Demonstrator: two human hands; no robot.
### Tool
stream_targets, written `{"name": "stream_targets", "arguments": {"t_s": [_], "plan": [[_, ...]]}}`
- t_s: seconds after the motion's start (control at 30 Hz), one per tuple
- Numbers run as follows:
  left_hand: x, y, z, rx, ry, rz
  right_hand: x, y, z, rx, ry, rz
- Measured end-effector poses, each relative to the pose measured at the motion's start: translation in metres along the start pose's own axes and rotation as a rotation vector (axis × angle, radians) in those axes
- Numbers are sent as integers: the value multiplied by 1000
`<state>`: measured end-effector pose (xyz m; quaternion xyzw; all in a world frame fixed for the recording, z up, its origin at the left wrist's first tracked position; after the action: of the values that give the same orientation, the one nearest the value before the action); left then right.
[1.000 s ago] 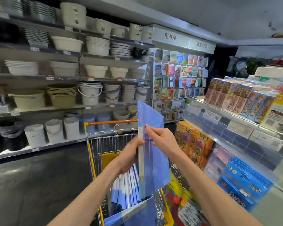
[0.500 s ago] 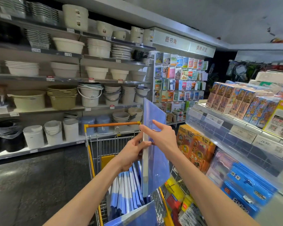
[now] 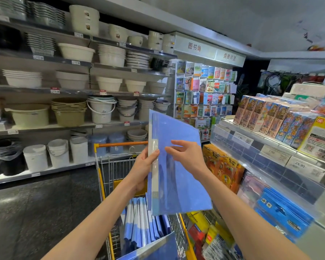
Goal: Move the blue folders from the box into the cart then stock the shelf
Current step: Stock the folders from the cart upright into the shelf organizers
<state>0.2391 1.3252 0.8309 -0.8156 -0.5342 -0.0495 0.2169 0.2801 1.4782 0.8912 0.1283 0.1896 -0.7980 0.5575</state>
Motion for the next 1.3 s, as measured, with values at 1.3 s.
{"name": "stream_targets", "arguments": {"t_s": [1.3], "plan": [[-110,-31,-80,409,-540,-386,-88,-38,34,391,-580,-287]]}}
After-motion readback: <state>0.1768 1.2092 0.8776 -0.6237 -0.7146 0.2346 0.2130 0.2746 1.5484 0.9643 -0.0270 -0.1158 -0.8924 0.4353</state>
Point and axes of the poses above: each hand's wrist, its own y-axis away from the middle knuckle, its own x-axis out of the palm, z = x × y, the point moved 2 cm from there along -y, towards the middle knuckle, and after that the axes turned 9 degrees about x, right-handed, at the moved point
